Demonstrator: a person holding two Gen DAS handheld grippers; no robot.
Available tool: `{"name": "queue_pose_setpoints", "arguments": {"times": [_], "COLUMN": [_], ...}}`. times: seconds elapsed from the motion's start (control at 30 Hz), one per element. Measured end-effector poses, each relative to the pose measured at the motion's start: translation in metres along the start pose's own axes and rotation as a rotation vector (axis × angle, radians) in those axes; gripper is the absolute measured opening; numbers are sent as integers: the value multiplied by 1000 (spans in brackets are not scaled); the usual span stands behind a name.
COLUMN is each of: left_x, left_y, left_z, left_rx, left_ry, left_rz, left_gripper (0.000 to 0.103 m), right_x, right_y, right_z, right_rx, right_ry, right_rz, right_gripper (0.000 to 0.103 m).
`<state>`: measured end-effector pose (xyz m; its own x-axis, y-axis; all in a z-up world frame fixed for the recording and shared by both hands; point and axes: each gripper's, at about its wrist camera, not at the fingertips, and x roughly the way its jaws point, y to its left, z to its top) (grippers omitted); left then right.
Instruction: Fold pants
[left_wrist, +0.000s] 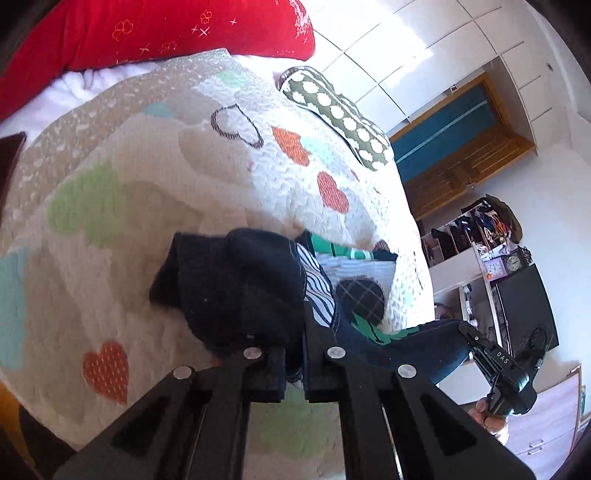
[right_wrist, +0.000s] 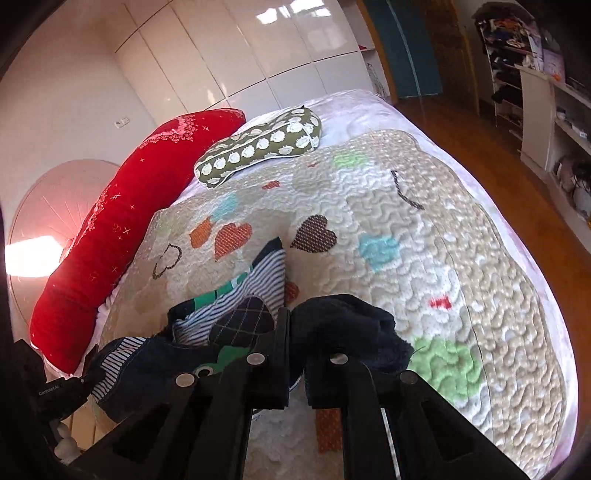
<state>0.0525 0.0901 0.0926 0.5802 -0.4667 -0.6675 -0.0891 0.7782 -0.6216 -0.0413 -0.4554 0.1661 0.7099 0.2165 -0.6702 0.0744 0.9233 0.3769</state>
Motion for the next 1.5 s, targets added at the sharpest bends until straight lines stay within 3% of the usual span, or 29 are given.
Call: {"name": "queue_pose_setpoints", "arguments": {"times": [0.17,0.27,0.3,0.37,0.43,0.57,0.67,0.83,0.87,0.9,0.93,0.97,1.0,1.03,1.07,1.17,1.37,1.43,1.47,1.5], "left_x": [34,53,53,48,40,18,10,44,52,57,63,69,74,77,73,41,-20,-29,-31,-30], "left_y": [25,53,59,64,65,68,70,66,61,54,47,41,37,33,29,8,-10,-1,8,19], "left_z": [70,94,95,91,86,66,40,7,4,3,5,7,8,9,8,-2,-24,-34,-36,-37], "left_rx": [-54,-118,-126,-100,-92,-85,-70,-59,-52,-34,-10,2,3,-5,-17,57,103,94,78,50], "left_ry": [-52,-7,8,2,-15,-32,-41,61,62,46,40,53,77,118,125,49,-20,-46,-55,-56], "left_rz": [93,89,66,32,3,-53,-9,10,22,40,63,89,115,101,82,121,68,113,139,171], "left_gripper": [7,10,14,28,49,55,65,71,72,73,71,62,18,5,5,5,5,5,5,6], "right_x": [81,117,118,107,101,106,114,137,137,138,151,152,157,148,138,98,-14,-32,-38,-45], "right_y": [54,61,63,47,26,-19,-40,-35,-33,-32,-21,-21,-5,-4,-1,6,17,21,21,16], "right_z": [73,94,96,89,74,35,8,-14,-15,-11,-3,-3,-4,-3,-3,-5,-32,-49,-54,-60], "right_rx": [-119,-129,-98,-28,9,52,90,111,103,102,110,130,134,129,124,99,-23,-53,-65,-65], "right_ry": [45,66,41,-8,-6,89,144,169,163,173,200,217,207,193,178,120,-19,-29,-38,-50], "right_rz": [-47,-108,-85,-26,-40,-53,6,100,111,129,155,178,172,173,167,136,29,2,21,64], "right_gripper": [9,37,54,76,77,74,73,73,62,34,20,14,9,9,9,8,10,14,20,41]}}
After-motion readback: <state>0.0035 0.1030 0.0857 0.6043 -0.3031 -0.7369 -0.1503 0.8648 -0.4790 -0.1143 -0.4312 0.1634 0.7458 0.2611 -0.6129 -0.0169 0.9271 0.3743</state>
